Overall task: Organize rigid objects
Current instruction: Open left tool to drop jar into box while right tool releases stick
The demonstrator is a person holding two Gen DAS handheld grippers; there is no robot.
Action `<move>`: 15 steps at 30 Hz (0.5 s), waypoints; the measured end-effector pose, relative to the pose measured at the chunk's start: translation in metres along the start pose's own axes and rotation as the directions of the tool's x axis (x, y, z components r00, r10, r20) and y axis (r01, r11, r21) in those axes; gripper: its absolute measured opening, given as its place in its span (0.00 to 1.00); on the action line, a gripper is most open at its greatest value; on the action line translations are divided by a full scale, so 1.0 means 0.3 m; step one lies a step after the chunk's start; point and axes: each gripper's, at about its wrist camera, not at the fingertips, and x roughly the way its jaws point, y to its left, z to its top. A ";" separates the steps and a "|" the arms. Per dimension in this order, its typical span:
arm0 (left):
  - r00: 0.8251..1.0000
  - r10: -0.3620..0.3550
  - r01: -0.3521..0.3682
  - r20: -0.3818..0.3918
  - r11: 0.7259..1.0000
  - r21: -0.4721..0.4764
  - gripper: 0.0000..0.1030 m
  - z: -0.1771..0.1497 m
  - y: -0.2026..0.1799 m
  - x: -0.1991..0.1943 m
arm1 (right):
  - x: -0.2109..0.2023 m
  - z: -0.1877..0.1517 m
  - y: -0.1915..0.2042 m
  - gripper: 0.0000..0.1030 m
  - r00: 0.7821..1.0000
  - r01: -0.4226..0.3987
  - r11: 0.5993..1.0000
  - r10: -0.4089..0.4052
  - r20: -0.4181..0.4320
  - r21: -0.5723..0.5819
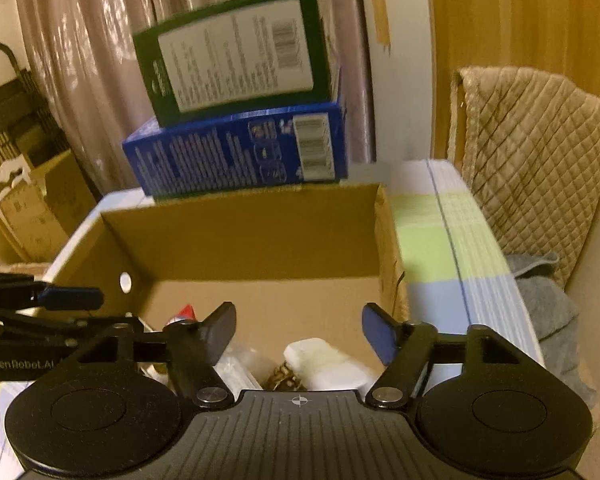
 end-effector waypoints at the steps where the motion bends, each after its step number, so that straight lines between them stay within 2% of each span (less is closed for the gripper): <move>1: 1.000 0.000 0.000 0.002 1.000 -0.003 0.56 -0.002 0.001 -0.008 | -0.008 0.003 -0.001 0.65 1.000 -0.002 1.000 0.002 0.001 0.003; 6: 1.000 0.018 -0.018 0.016 1.000 0.000 0.62 -0.016 -0.010 -0.068 | -0.066 0.002 0.002 0.66 1.000 0.014 1.000 -0.013 -0.001 0.018; 8: 0.999 0.022 -0.021 0.034 1.000 -0.016 0.71 -0.023 -0.011 -0.109 | -0.098 -0.004 0.004 0.66 1.000 0.018 0.999 -0.018 -0.006 0.029; 15: 0.994 0.067 -0.062 0.083 0.997 -0.054 0.84 -0.065 -0.033 -0.285 | -0.251 -0.046 0.031 0.71 0.999 0.033 0.998 -0.033 -0.016 0.056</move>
